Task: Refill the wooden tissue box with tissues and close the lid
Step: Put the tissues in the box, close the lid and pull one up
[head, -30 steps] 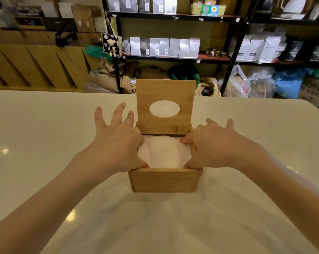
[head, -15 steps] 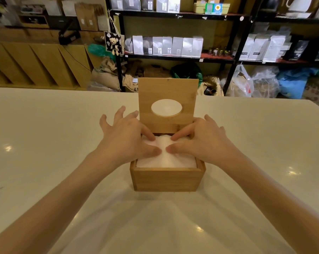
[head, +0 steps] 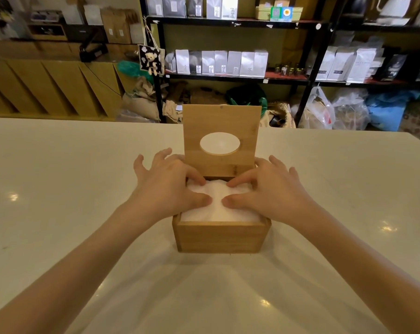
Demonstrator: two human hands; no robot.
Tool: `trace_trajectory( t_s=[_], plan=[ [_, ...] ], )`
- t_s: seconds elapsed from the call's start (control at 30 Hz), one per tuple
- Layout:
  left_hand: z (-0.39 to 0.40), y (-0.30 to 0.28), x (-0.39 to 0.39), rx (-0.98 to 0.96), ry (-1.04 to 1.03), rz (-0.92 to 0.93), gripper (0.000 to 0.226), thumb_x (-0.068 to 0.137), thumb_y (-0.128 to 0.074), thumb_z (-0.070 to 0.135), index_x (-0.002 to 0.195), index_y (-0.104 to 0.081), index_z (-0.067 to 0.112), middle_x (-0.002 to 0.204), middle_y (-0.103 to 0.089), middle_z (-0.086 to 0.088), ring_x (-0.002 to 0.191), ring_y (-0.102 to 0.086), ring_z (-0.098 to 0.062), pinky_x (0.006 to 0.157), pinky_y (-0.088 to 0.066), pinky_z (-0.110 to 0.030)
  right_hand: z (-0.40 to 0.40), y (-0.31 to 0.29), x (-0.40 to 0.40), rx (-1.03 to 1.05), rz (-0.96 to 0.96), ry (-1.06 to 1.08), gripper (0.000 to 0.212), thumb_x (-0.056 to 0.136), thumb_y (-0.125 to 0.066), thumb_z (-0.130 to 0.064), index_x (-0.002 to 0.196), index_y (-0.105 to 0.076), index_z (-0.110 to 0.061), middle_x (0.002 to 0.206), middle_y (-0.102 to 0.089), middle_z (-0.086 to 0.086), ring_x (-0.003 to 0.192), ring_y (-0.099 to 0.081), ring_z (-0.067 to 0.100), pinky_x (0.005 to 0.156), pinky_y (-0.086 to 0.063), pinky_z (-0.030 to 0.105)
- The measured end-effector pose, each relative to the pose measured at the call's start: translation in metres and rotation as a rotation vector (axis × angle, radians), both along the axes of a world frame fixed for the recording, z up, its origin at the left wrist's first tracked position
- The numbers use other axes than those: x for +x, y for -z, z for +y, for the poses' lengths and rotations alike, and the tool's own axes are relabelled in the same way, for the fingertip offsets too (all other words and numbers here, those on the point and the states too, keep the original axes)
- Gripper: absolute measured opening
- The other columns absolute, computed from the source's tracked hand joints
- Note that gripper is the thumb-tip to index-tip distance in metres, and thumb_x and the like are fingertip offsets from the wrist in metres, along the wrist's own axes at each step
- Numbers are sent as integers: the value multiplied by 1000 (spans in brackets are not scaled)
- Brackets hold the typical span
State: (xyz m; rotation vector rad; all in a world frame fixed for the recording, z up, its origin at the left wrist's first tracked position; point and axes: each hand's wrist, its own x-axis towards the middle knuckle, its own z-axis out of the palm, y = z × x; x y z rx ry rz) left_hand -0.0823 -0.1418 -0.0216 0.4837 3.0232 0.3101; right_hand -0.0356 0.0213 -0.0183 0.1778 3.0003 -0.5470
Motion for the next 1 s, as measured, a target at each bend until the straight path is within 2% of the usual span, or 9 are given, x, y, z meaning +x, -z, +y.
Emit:
trace_trajectory(
  t_s=[0.13, 0.37, 0.47, 0.57, 0.63, 0.77, 0.87, 0.93, 1.0],
  plan=[
    [-12, -1, 5, 19, -24, 7, 37, 75, -59, 56, 110, -61, 44, 151, -30, 5, 143, -7, -18, 112, 0, -55, 9, -7, 12, -99, 13, 12, 43, 70, -69, -50, 111, -61, -41, 151, -32, 2, 144, -8, 25, 115, -11, 52],
    [-4, -7, 1, -169, 34, -9, 34, 70, -71, 43, 103, -64, 41, 154, -23, 3, 144, 3, -23, 110, 5, -61, 4, -16, 9, 68, -89, -50, 45, 71, -70, -47, 114, -61, -36, 143, -41, -1, 142, -11, 27, 114, -9, 55],
    [-5, -11, -1, -159, 48, -69, 34, 71, -71, 45, 103, -62, 41, 152, -27, 3, 144, 0, -23, 110, 4, -60, 5, -16, 10, 62, -77, -57, 45, 69, -71, -48, 112, -62, -37, 138, -47, 0, 137, -23, 25, 112, -17, 54],
    [-8, -22, 0, 10, 59, -36, 26, 72, -69, 45, 97, -62, 39, 140, -44, 6, 138, -22, -20, 112, -13, -55, 13, -22, 14, -138, 57, -14, 42, 70, -73, -41, 111, -63, -34, 132, -53, -4, 113, -45, 12, 96, -35, 33],
    [-12, -32, -1, 228, 52, 83, 17, 73, -70, 40, 87, -63, 34, 122, -56, 9, 123, -41, -15, 107, -31, -44, 20, -28, 14, -201, 210, -16, 38, 73, -72, -38, 110, -64, -33, 128, -57, -8, 99, -42, 2, 86, -33, 25],
    [-12, -41, -5, 533, 75, 463, 23, 75, -69, 35, 93, -60, 22, 99, -57, 12, 100, -52, -8, 85, -39, -25, 28, -40, 2, -150, 564, -42, 25, 78, -67, -34, 102, -68, -26, 114, -64, -8, 109, -48, 5, 95, -32, 26],
    [-8, -39, -14, 581, 105, 629, 55, 74, -70, 35, 121, -51, 15, 117, -61, -4, 110, -55, -19, 90, -43, -29, 28, -47, -11, -86, 765, -38, 34, 80, -66, -31, 112, -62, -22, 118, -62, -3, 119, -44, 18, 102, -34, 39],
    [-5, -36, -20, 511, 157, 631, 74, 73, -70, 37, 136, -38, 15, 132, -53, -9, 122, -48, -23, 99, -36, -31, 26, -49, -17, -50, 827, -86, 46, 80, -67, -29, 124, -54, -21, 124, -58, 0, 124, -40, 20, 104, -32, 41],
    [-2, -35, -24, 432, 185, 644, 78, 75, -69, 37, 140, -33, 15, 139, -48, -10, 130, -40, -26, 103, -26, -29, 21, -49, -24, -1, 781, -126, 61, 80, -66, -32, 135, -41, -22, 133, -52, 0, 131, -33, 20, 107, -26, 39]
  ],
)
